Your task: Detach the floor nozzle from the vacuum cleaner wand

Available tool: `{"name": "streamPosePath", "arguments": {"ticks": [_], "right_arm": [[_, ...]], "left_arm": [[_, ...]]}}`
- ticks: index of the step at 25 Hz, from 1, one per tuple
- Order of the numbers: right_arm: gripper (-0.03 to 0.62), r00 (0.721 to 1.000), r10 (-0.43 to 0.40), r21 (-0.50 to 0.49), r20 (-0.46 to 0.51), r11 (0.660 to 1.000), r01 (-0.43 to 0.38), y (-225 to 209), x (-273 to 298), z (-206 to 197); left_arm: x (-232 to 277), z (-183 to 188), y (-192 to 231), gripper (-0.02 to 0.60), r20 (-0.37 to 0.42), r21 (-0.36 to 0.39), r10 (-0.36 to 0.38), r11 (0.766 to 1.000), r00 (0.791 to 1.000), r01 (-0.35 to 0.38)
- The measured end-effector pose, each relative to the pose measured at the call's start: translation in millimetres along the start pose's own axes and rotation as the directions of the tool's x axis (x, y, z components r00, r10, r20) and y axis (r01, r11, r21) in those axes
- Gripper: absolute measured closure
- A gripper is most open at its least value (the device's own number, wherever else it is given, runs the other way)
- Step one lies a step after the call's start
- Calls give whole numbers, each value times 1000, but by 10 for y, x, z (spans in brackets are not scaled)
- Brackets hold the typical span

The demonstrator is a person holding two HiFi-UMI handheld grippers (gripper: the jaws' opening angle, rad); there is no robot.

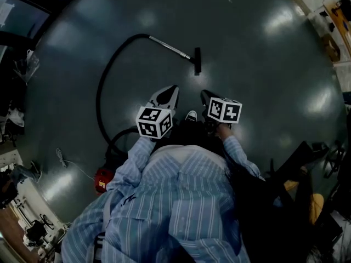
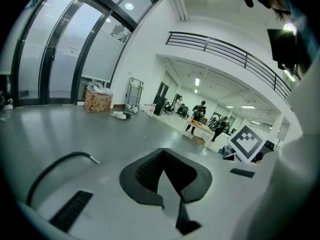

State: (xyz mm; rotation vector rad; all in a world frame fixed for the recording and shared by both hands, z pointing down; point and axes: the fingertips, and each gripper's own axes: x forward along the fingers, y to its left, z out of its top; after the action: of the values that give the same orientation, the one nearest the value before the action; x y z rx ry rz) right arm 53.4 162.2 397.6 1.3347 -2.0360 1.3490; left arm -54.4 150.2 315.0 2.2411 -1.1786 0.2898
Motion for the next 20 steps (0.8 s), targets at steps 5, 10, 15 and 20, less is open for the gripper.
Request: {"name": "streamPosePath", "arguments": {"ticks": [5,10,15,20], "right_arm": [[568,1000,-8,20,24,1000,8,-106,27,166],[568,999,4,28,33,1000,-4,-56,98,241],[568,999,-2,33,37,999,1,-92,160,399],[568,999,-32,59,41,998,30,-184,332,573]], "left_arm": [[72,139,54,574,12,35,35,999,999,-36],[118,198,96,574,-9,-10,16,1000,1000,-16],[317,224,144,574,-66,20,0,1000,998,1],[595,292,331,574,-108,20,-43,999,993,45]]}}
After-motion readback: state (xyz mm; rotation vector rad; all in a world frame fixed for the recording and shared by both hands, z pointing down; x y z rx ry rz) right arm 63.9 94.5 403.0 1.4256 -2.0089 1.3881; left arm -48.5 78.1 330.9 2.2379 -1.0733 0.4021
